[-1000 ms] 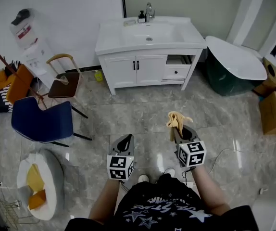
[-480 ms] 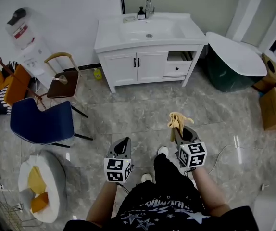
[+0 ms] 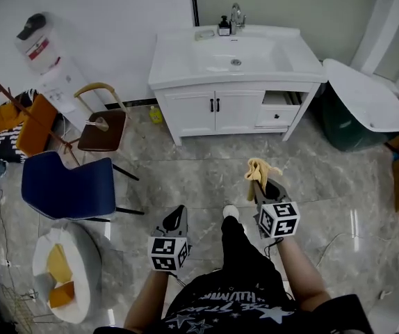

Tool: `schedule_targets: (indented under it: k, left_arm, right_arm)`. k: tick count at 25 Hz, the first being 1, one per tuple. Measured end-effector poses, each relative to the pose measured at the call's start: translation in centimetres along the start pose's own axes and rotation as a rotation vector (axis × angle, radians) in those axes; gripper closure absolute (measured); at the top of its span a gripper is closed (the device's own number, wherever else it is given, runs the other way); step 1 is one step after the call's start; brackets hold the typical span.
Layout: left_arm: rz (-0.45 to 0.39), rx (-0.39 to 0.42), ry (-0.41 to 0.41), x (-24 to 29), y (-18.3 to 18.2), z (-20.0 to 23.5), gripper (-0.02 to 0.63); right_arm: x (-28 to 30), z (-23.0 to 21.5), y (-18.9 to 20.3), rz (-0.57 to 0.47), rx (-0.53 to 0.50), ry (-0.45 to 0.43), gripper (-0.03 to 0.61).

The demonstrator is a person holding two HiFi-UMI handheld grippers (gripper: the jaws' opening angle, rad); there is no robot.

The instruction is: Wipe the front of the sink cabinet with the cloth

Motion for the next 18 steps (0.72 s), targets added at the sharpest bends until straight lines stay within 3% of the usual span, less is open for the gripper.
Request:
schedule_targets:
  k: [11,18]
  left_arm:
    - [0.044,-0.049,-0.108,17.2,-6.7,8.9,0.6]
    - [0.082,-0.096,-0.184,22.4,-7.3,13.9,0.6]
  right_arm:
    - [19.8,-5.3,-7.1,0.111,-0.031,-0.089,0.5]
    - [29.3,-5.8,-8.4,0.175,-0.056,-0.135,0.5]
Point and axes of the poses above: the fingertips, and each gripper's own axes: x forward along the fingers, z to its left, y out of its underside, the point moved 2 cm from there along -x, backward along the fingers, and after that the axes turned 11 degrees about x, right-handed, at the moved point
